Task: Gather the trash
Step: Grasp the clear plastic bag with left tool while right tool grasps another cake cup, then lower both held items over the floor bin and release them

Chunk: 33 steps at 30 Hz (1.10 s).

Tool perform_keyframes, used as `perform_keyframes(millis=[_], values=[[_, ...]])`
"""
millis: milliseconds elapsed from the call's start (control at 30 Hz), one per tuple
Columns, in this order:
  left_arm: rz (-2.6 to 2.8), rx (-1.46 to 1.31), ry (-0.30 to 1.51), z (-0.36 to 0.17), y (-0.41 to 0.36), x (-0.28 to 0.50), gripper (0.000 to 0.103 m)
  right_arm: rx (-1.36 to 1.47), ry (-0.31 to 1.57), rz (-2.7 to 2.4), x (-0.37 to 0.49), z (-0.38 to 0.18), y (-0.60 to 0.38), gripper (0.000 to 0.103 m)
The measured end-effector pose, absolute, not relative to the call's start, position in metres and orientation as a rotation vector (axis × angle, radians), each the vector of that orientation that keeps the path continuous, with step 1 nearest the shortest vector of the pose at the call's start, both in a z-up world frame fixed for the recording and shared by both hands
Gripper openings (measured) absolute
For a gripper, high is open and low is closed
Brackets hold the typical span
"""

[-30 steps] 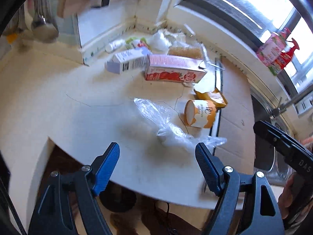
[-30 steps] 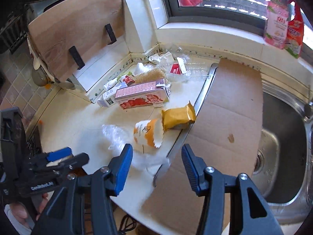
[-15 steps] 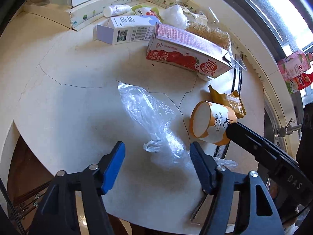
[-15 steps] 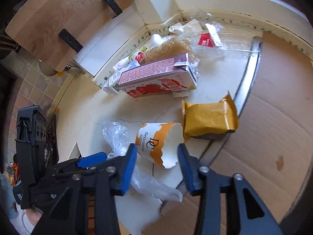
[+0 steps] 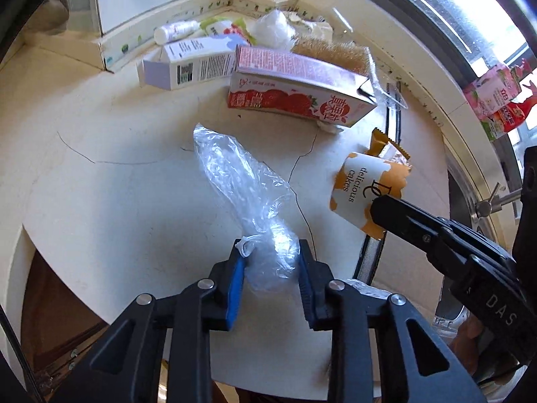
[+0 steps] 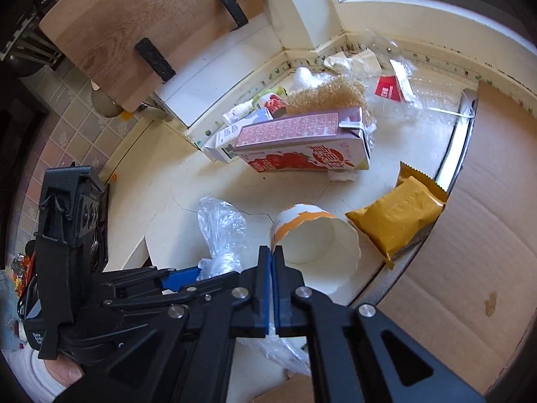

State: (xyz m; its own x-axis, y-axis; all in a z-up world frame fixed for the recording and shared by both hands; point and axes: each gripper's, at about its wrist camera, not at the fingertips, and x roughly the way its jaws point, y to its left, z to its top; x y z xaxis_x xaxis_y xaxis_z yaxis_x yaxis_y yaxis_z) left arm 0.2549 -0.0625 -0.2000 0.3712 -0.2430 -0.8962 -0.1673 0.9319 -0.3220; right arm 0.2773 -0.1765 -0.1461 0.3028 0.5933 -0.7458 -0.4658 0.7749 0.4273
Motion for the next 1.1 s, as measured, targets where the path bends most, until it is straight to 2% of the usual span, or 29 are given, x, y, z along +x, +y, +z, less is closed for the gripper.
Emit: perform_keyframes(millis=[267, 567, 767, 1100], values=[[-0.029, -0.343, 1.098, -0.157, -0.032, 0.214, 0.027, 0.162, 0.995, 0.714, 0.244, -0.121, -0.169, 0.001], [-0.035, -0.247, 1.022, -0.12, 0.03, 0.121, 0.027, 0.175, 0.97, 0.698, 0.165, -0.102, -0.126, 0.001], [-0.075, -0.186, 1.021, -0.122, 0.052, 0.068, 0.027, 0.169, 0.993, 0.669, 0.1, -0.107, -0.089, 0.001], [-0.197, -0.051, 1.07, -0.157, 0.064, 0.01, 0.027, 0.158, 1.069, 0.563, 0.026, -0.139, -0.052, 0.001]])
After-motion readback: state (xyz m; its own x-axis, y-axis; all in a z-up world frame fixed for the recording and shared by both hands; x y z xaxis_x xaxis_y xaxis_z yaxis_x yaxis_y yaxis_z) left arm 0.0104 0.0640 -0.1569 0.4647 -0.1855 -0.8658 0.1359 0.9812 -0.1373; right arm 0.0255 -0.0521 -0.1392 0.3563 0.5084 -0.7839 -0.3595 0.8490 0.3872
